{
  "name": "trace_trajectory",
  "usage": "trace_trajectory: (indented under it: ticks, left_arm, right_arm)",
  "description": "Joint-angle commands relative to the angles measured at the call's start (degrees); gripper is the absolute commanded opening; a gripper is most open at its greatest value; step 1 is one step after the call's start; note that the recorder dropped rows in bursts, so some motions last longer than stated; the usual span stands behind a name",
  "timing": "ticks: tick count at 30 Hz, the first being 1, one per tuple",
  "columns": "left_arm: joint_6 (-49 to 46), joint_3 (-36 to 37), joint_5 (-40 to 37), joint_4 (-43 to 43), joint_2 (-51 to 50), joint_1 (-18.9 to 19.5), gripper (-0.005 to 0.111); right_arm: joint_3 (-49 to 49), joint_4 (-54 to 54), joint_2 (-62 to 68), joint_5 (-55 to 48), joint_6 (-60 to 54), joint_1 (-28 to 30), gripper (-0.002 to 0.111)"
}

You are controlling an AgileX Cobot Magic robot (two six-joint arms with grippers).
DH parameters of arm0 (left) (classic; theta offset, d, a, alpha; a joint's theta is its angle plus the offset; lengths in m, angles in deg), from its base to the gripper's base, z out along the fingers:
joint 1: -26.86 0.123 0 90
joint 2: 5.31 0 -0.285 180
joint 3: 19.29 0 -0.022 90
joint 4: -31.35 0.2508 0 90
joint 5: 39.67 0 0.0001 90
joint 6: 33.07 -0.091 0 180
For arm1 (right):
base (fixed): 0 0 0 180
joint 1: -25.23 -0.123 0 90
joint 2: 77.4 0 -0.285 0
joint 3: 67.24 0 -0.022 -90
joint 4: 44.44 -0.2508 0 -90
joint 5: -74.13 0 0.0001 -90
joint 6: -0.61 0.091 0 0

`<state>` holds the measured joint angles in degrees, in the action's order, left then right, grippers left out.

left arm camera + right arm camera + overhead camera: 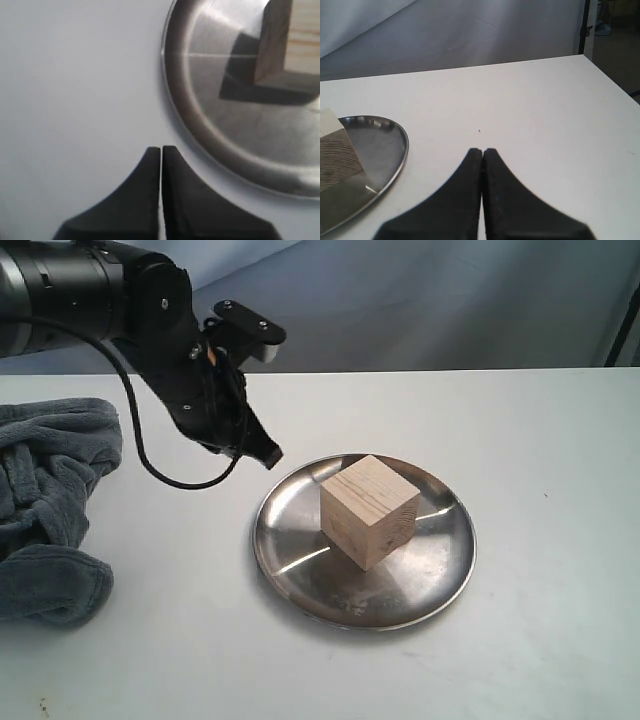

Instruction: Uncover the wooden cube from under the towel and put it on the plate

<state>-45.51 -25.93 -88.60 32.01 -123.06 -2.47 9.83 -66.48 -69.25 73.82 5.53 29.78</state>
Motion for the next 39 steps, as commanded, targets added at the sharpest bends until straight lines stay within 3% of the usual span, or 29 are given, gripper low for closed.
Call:
trace_trajectory:
  ticks: [1,12,19,26,29,39]
  left_arm:
    - [4.8,-0.5,-6.6,1.0,0.7,3.6,0.003]
    - [14.0,-0.3,-21.0,4.5,0.7,13.7,0.003]
    - [16.4,7.4,-20.4,6.7,7.1,18.6,0.003]
    - [16.8,17.8,-17.3,7.0,20.2,29.2,0.003]
    - [16.9,22.8,-12.0,4.1,27.3,32.5,0.002]
    - [13.3,31.4,-7.8,-0.7,42.1,32.8,0.002]
  right_arm:
    - [0.1,-0.3,-0.4,-0.7,0.2,0.0,0.003]
    - [0.1,-0.3,-0.4,-0.7,0.2,0.0,0.003]
    - [0.1,-0.3,-0.4,-0.7,0.2,0.0,0.003]
    - [0.1,-0.3,-0.4,-0.7,0.2,0.0,0.003]
    - [0.1,-0.3,-0.4,-0.7,0.2,0.0,0.003]
    - [0.1,-0.3,-0.4,-0.7,0.2,0.0,0.003]
